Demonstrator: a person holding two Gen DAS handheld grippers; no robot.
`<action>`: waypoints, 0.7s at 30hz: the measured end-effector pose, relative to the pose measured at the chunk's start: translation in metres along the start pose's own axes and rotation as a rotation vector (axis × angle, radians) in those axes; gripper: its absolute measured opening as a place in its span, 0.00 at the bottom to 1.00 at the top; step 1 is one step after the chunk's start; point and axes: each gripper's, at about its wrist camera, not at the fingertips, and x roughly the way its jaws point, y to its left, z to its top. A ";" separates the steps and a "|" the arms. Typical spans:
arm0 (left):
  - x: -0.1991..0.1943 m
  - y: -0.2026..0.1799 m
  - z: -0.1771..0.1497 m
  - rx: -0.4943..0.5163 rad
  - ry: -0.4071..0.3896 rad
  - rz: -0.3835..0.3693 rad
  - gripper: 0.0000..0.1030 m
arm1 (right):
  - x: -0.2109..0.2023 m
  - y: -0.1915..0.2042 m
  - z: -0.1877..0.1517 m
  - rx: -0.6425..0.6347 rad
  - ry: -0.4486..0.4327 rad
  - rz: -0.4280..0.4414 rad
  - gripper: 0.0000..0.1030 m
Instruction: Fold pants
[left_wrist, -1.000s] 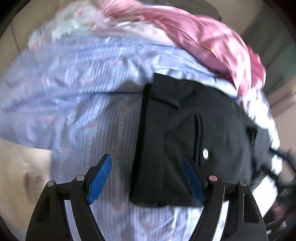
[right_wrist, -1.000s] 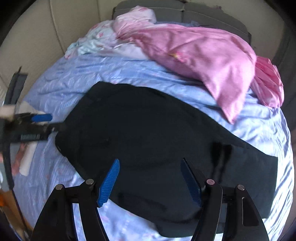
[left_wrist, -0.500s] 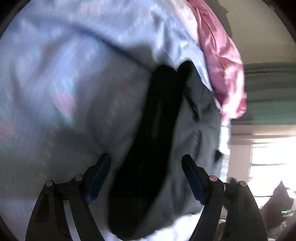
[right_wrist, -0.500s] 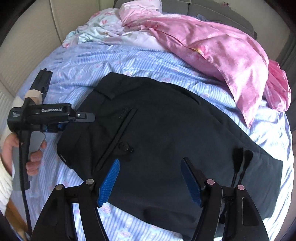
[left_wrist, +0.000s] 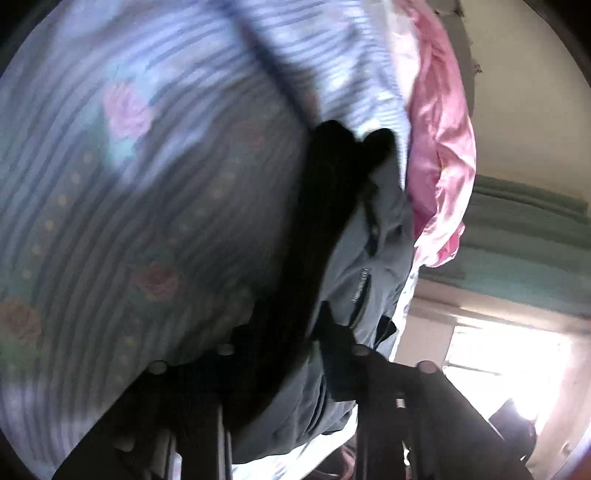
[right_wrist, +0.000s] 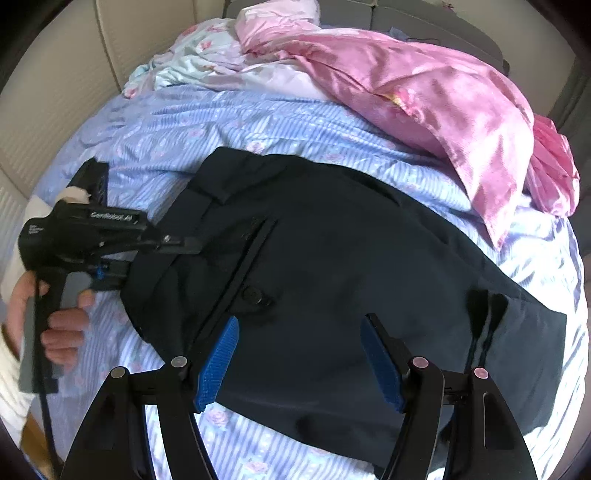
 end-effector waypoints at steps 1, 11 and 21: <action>-0.005 -0.014 -0.003 0.041 -0.015 0.040 0.17 | -0.002 -0.003 0.000 0.007 -0.002 0.007 0.68; -0.038 -0.191 -0.072 0.454 -0.183 0.269 0.07 | -0.062 -0.062 -0.015 0.064 -0.119 -0.009 0.67; 0.013 -0.329 -0.169 0.681 -0.257 0.380 0.06 | -0.140 -0.173 -0.054 0.156 -0.259 -0.040 0.67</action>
